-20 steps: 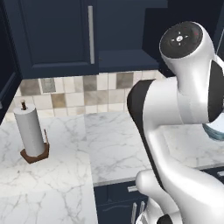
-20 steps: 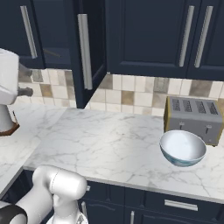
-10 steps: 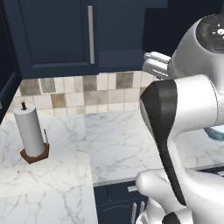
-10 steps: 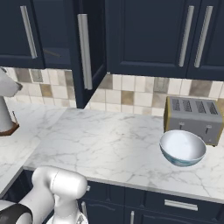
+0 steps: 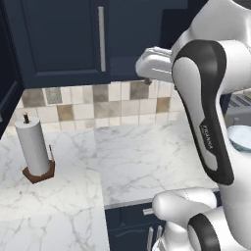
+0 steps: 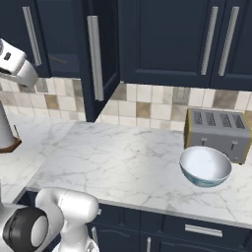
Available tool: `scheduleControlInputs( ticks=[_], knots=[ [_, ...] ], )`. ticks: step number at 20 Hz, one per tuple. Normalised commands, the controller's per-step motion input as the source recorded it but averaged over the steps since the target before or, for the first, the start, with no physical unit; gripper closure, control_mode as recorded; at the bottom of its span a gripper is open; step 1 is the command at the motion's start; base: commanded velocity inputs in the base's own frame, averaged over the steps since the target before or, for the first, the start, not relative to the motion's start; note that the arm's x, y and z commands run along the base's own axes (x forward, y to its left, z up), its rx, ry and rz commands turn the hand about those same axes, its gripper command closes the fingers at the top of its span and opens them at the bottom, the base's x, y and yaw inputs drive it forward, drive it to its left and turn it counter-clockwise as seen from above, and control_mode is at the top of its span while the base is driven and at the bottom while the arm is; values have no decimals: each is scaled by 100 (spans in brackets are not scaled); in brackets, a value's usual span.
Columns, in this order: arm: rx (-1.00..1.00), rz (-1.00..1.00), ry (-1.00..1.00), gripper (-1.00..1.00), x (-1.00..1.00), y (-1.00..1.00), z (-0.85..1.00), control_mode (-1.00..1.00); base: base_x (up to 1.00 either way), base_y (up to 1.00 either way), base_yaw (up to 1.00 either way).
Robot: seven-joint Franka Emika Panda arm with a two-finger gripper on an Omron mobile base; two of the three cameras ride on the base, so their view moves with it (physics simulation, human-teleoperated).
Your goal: Open the cabinet and setup a tea strainer by placing it in the bowl upright.
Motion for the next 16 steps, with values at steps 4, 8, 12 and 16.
scheduleControlInputs(
  ticks=[4, 8, 12, 16],
  knots=[
    [-7, 38, -17, -100, 58, 33, -1, -100, 0, 0, 0],
    [-19, 16, -22, -100, 76, 2, 0, -100, 0, 0, 0],
    [-23, 6, -15, -100, 75, 1, 1, -100, 0, 0, 0],
    [-8, -1, 4, -100, 50, 23, 20, -100, 0, 0, 0]
  ],
)
